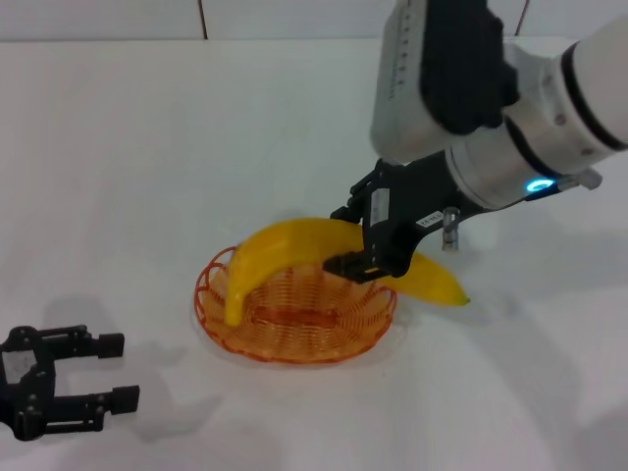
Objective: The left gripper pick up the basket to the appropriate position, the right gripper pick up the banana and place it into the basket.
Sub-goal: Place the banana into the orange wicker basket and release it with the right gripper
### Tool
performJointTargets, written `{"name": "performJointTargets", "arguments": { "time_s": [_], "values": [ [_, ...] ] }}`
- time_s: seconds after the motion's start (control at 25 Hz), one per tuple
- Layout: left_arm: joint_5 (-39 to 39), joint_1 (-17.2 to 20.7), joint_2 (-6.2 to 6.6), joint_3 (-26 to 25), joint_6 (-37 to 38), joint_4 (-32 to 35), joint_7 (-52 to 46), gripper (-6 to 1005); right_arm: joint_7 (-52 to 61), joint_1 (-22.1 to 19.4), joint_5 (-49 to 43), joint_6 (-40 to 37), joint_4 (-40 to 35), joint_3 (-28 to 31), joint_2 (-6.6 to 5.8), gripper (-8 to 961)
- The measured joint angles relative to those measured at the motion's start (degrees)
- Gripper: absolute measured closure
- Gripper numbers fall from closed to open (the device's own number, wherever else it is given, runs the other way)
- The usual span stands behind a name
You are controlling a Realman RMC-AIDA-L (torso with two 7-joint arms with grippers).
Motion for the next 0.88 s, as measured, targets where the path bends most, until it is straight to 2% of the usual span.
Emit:
{"name": "performJointTargets", "arguments": {
  "time_s": [0.04,0.24,0.4,0.6,0.88],
  "values": [
    [1.10,-0.62,0.07,-0.38,0.37,-0.06,-1.58,242,2.36,0.30,-2.93,1.06,-0.10,-1.81,0.03,434],
    [3.05,-1.81,0.17,-0.81,0.44,-0.23,-3.57,242,6.00,1.33,-4.96,1.91,-0.17,-4.41,0.13,431],
    [3.56,-1.85,0.17,-1.33,-0.04,-0.23,-3.60,242,7.83,1.90,-3.45,1.93,-0.76,-6.11,0.27,429],
    [5.75,-2.43,-0.15,-4.65,-0.13,-0.23,-3.54,242,7.87,1.92,0.55,2.36,-1.04,-7.35,0.35,427],
    [7.14,-3.51,-0.54,-5.43,-0.56,-0.23,-3.62,242,7.32,3.81,2.24,5.23,3.02,-9.41,0.36,424]
  ]
}}
